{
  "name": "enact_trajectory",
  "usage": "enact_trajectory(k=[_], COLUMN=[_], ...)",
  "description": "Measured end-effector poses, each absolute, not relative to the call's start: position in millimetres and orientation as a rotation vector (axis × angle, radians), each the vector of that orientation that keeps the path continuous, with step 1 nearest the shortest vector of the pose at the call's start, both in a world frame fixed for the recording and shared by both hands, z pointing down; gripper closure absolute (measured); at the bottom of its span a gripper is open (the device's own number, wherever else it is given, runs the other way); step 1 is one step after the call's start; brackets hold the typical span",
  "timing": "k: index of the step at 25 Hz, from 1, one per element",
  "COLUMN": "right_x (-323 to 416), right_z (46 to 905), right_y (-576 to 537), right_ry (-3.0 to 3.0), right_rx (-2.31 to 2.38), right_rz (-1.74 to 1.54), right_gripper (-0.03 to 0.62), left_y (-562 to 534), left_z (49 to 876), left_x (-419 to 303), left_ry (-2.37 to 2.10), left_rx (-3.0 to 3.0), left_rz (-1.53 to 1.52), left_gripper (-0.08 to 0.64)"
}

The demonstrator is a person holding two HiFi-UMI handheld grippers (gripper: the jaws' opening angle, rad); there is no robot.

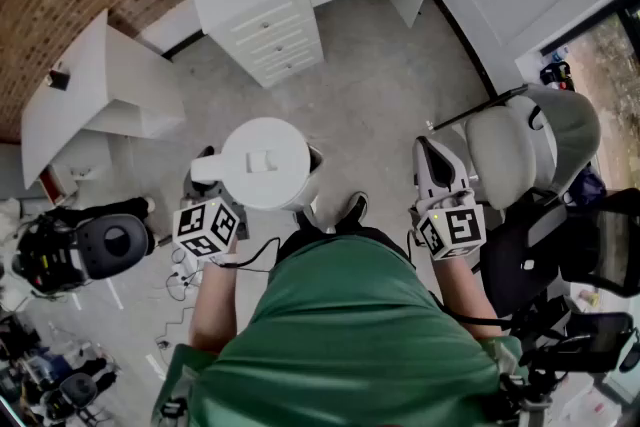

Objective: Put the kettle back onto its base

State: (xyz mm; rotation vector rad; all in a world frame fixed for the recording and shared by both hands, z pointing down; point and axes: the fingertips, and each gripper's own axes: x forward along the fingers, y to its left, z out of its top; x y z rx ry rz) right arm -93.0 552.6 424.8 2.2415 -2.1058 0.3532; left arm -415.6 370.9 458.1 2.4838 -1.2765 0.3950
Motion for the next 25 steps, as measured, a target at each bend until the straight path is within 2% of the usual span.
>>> enact_trajectory(k=[15, 20, 25], right_x=[-101.1, -94.6, -90.5], right_z=[420.6, 417.6, 426.5], right_y=[570.9, 567.1, 552.3], right_ry=[-2.139, -2.143, -2.105], right_rx=[2.231, 2.261, 2.242], right_rz=[0.359, 0.33, 0.371], right_gripper=[0.568, 0.492, 0.488], left_y=[388.2, 384.5, 365.2], left_z=[443.2, 446.1, 455.6], left_x=[-426.7, -429.5, -422.8], left_ry=[-1.32, -1.325, -1.305], left_rx=[2.488, 2.477, 2.467], left_rz=[0.36, 0.376, 0.392], left_gripper=[0.41, 0.41, 0.41])
